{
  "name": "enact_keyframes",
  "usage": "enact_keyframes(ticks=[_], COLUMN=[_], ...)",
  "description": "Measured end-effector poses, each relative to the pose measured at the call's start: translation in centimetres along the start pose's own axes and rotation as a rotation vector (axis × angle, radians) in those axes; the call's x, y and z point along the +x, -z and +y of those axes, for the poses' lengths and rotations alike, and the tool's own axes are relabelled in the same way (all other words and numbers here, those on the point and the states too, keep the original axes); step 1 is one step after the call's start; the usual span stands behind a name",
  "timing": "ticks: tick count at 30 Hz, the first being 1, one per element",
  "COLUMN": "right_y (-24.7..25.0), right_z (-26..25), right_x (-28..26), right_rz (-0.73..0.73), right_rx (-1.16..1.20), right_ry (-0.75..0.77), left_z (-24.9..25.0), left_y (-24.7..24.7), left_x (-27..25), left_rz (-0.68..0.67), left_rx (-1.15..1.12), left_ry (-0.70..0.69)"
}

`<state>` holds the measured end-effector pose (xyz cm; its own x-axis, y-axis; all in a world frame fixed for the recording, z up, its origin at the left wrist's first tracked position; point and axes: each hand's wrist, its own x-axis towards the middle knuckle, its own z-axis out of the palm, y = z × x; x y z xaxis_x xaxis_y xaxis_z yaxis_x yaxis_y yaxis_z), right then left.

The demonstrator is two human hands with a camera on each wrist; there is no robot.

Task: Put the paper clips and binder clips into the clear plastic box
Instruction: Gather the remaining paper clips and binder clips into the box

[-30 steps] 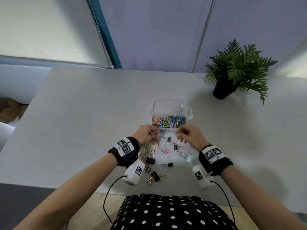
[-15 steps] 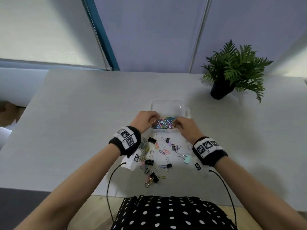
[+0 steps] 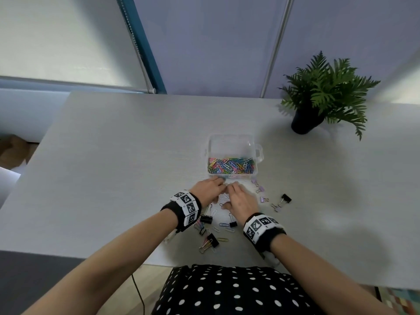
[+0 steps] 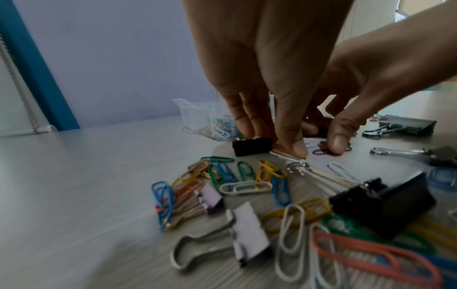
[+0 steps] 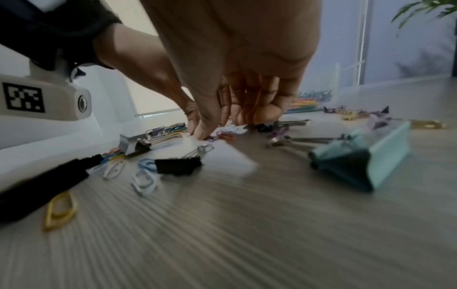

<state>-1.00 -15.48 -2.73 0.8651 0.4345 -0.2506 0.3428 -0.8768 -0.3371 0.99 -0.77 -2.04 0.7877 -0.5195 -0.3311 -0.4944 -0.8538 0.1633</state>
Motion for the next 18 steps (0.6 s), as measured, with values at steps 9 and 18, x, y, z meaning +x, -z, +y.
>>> enact_keyframes(ticks=[9, 18], right_y=[0.2, 0.6], right_z=[-0.8, -2.0], right_x=[-0.5, -2.0], right_rz=[-0.015, -0.033], right_rx=[-0.191, -0.179], right_ry=[0.05, 0.085], left_z=[-0.3, 0.2], left_y=[0.1, -0.2], left_x=[-0.2, -0.4], left_rz=[-0.001, -0.028], left_rx=[0.127, 0.232], left_ry=[-0.047, -0.119])
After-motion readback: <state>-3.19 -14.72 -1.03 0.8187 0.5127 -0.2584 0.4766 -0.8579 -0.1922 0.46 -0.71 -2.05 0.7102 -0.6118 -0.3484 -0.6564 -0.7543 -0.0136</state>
